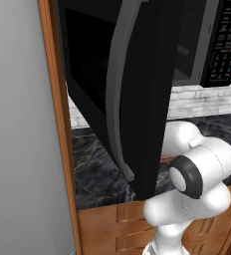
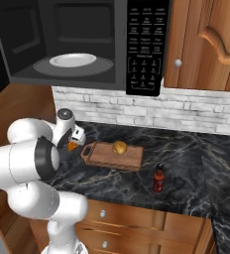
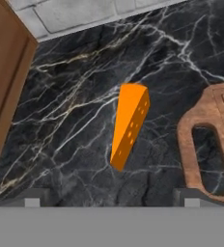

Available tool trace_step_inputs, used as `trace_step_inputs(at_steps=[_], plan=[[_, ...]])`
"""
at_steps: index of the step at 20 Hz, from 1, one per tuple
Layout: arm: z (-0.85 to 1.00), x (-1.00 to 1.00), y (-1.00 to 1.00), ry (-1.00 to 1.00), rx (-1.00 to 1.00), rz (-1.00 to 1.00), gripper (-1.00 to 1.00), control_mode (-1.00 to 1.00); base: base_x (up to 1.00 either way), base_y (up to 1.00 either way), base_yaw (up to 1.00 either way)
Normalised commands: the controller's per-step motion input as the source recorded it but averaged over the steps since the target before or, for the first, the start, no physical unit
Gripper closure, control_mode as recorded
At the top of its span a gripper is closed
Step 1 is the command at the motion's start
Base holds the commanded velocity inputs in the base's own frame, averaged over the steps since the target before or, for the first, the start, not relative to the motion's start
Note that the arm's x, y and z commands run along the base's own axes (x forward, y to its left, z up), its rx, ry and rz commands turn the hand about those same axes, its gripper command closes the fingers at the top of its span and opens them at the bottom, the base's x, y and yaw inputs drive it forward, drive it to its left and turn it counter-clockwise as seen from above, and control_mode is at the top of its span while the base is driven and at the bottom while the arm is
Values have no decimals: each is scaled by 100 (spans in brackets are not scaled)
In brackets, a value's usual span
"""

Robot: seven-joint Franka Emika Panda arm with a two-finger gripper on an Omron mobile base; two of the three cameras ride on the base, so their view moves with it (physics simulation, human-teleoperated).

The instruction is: Retrieve the reheated potato from the microwave, then place the potato, cheese, and condiment on the cutting board.

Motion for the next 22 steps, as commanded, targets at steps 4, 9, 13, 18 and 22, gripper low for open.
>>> trace_step_inputs(at_steps=[4,9,13,18,22], plan=[[-7,31,1,0,-2,-1,-100,-100,0,0,0],[-22,14,0,0,-6,-4,-100,-100,0,0,0],[-21,6,0,0,-4,-4,-100,-100,0,0,0],[-3,18,4,0,-1,-2,-100,-100,0,0,0],[-1,19,2,0,0,-2,-100,-100,0,0,0]])
